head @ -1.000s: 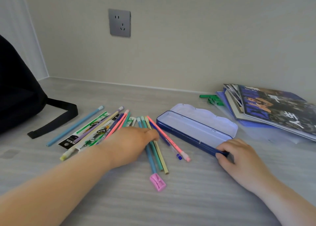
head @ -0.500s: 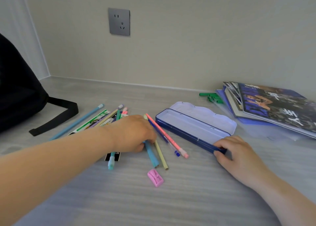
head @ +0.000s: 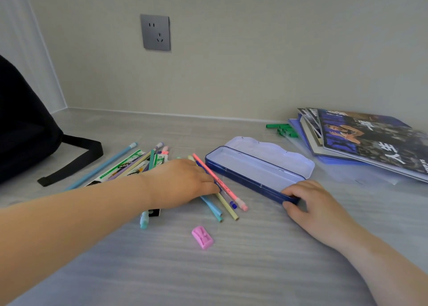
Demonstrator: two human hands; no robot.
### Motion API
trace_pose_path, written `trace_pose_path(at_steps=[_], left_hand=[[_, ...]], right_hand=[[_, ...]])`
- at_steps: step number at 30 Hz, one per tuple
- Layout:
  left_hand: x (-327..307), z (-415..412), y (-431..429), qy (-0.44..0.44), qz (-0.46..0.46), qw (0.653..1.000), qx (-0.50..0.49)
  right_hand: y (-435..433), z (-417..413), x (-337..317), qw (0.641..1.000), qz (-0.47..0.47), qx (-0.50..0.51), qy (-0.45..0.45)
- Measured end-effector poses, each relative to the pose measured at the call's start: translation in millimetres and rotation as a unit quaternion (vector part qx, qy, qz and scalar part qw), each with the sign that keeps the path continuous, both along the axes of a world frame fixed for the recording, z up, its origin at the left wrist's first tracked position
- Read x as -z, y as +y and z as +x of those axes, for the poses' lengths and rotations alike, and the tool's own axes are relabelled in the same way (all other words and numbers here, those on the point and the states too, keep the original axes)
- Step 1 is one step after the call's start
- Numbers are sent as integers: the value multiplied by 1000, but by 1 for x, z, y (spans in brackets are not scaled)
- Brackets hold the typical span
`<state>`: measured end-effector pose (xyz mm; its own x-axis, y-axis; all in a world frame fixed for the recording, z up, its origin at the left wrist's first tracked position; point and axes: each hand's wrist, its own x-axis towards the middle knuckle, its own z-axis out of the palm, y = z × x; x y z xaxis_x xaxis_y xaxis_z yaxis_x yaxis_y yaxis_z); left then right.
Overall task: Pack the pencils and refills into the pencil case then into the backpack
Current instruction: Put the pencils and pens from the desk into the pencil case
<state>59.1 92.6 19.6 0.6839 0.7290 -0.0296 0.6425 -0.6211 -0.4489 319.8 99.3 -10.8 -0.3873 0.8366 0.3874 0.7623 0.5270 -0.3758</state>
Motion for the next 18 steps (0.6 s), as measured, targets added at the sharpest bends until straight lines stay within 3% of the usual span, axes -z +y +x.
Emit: trace_pose_path(at_steps=[4, 9, 13, 18], left_hand=[[0, 16, 9, 38, -10, 999, -31], [2, 20, 11, 24, -31, 997, -71], [6, 14, 3, 6, -43, 994, -98], [-21, 12, 10, -51, 20, 984, -169]], right_hand=[[0, 2, 1, 1000, 2, -1, 4], [0, 2, 2, 1000, -5, 3, 10], [3, 4, 4, 998, 6, 66, -2], [5, 8, 5, 994, -78, 58, 43]])
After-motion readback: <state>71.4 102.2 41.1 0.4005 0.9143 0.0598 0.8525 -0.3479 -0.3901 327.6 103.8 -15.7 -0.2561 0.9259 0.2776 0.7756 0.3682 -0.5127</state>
